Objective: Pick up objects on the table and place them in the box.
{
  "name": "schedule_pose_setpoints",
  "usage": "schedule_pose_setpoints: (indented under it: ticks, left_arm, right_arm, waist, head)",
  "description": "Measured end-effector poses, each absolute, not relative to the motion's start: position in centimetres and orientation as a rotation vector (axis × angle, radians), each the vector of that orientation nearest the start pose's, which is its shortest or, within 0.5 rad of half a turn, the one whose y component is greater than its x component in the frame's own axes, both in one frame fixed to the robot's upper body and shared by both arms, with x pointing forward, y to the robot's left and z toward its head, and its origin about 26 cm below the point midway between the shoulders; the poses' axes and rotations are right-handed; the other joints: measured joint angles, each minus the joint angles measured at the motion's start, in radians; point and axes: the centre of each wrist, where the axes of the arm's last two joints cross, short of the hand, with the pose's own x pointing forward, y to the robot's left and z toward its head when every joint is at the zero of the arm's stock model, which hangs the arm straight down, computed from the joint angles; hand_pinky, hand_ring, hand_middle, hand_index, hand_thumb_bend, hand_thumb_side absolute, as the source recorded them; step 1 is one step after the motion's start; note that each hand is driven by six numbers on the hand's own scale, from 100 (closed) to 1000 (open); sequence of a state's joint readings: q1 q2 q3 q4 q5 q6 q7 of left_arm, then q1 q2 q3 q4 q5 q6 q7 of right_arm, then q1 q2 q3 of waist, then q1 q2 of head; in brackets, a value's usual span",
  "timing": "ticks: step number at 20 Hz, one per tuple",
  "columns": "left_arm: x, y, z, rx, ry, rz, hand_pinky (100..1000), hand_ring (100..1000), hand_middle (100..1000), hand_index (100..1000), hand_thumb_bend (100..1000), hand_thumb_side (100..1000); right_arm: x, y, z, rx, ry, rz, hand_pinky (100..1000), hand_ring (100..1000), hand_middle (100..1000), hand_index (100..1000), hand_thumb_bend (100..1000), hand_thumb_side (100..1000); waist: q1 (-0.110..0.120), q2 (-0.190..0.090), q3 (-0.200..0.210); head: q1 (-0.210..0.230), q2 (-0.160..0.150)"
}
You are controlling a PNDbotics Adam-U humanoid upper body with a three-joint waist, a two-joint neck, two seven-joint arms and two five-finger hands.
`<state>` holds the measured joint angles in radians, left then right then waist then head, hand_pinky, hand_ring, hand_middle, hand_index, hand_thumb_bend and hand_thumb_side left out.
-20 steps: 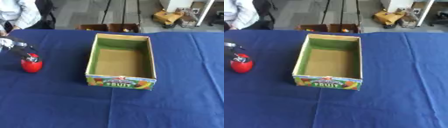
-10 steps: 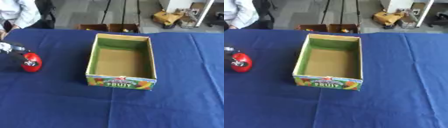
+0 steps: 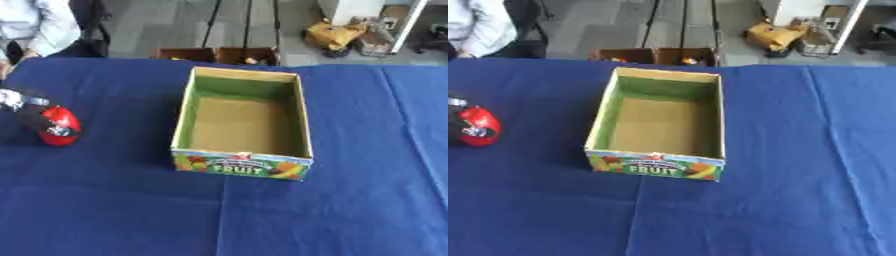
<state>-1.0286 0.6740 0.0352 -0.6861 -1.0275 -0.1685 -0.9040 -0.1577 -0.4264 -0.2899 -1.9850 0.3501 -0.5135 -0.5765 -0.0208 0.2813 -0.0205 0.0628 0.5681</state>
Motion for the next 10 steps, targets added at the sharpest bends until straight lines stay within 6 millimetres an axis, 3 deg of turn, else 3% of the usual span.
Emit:
schedule_pose_setpoints:
  ticks: [4, 8, 10]
  left_arm:
    - [46.69, 41.98, 24.34, 0.714, -0.72, -1.414, 517, 719, 1000, 1000, 339, 625]
    - [46.68, 42.09, 24.17, 0.707, -0.718, -1.41, 496, 733, 1000, 1000, 260, 575]
    - [46.66, 42.14, 24.07, 0.699, -0.724, -1.406, 476, 729, 1000, 1000, 179, 532]
  right_arm:
    - [27.35, -35.86, 19.71, 1.182, 3.12, 0.037, 720, 774, 650, 787, 100, 1000]
    - [27.34, -35.92, 19.74, 1.185, 3.115, 0.049, 720, 773, 643, 783, 100, 1000]
    - [27.32, -35.97, 19.76, 1.19, 3.113, 0.059, 720, 770, 633, 778, 100, 1000]
  waist:
    - [0.0, 0.001, -0.004]
    - [0.002, 0.002, -0.006]
    - [0.003, 0.002, -0.006]
  head:
    - [0.0, -0.006]
    - [0.0, -0.006]
    - [0.0, -0.006]
